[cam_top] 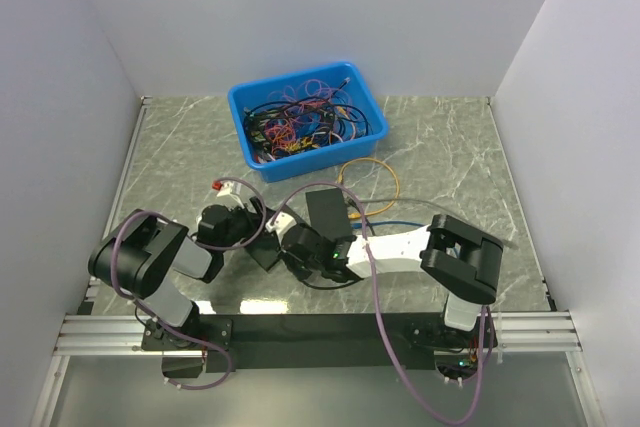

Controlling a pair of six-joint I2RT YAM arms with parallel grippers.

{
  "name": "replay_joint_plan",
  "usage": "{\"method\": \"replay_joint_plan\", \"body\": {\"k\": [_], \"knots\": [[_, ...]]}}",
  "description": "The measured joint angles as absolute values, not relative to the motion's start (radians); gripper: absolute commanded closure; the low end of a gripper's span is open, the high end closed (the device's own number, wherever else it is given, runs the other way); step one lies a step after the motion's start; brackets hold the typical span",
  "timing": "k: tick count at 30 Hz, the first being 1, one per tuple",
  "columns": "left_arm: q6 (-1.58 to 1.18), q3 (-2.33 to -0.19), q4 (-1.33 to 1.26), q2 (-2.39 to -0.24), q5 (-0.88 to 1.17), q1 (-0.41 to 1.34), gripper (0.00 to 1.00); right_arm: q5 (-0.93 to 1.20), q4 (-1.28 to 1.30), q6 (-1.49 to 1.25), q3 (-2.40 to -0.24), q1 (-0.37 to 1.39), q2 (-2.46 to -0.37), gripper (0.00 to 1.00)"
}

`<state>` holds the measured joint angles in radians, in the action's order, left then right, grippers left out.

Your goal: Insert the plug into the switch port

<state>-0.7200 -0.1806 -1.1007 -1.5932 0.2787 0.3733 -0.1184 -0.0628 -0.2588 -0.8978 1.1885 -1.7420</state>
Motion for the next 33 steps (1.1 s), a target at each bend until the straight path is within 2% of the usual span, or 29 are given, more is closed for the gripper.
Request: {"method": "replay_joint_plan", "body": {"k": [11, 33], "knots": [[-0.719, -0.176, -1.157, -1.628, 0.263, 0.401, 0.19, -0.006, -0.073, -0.15, -0.898, 1.18, -1.738, 1.0], [-0.75, -0.109, -1.33, -1.691, 0.176, 0.402, 0.19, 0.082, -0.007, -0.217, -0.973, 1.085, -1.774, 1.0]]}}
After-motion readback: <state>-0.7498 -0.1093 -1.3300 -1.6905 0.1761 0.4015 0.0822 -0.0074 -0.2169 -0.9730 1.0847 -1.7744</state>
